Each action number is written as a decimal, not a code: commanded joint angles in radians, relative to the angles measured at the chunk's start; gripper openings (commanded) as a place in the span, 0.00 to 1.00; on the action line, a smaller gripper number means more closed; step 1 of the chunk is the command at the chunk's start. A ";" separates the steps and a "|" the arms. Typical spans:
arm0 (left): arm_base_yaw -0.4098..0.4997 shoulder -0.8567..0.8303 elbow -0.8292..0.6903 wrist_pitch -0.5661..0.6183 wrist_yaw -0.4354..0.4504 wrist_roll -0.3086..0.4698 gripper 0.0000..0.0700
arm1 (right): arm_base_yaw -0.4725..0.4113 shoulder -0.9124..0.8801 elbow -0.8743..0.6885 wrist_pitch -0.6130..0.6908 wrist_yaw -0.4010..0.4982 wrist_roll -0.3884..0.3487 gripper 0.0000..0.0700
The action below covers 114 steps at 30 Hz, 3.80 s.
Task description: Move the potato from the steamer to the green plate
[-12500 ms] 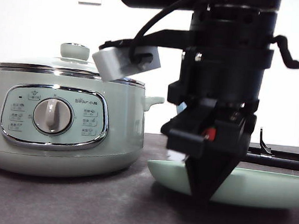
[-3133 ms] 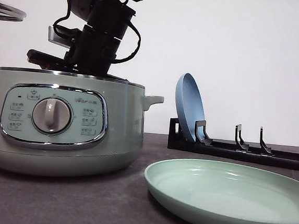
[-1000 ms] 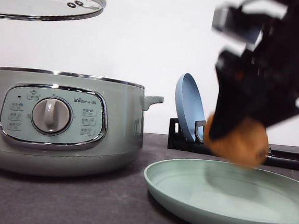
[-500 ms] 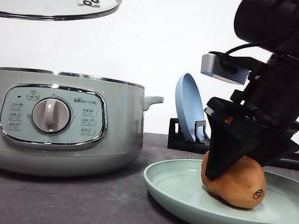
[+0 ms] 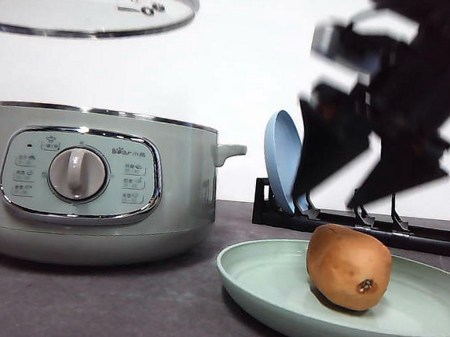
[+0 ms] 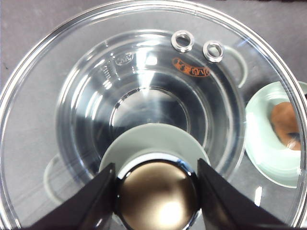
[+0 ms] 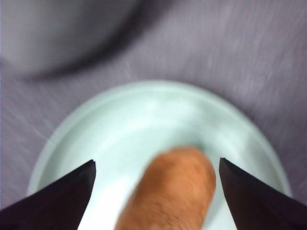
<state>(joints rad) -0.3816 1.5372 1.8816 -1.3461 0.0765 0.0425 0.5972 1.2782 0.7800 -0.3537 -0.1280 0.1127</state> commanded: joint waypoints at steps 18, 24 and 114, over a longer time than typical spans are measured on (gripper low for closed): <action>-0.033 0.213 0.025 0.090 0.002 0.021 0.00 | 0.007 -0.289 0.064 -0.091 0.043 0.011 0.74; -0.033 0.243 0.025 0.097 0.002 0.021 0.00 | 0.007 -0.306 0.064 -0.114 0.051 0.010 0.74; -0.066 -0.099 0.058 -0.093 0.134 -0.010 0.00 | 0.008 -0.308 0.183 -0.399 -0.291 0.007 0.00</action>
<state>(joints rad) -0.4416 1.4284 1.9148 -1.4124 0.2086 0.0353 0.5972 0.9649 0.9436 -0.7647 -0.4183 0.1272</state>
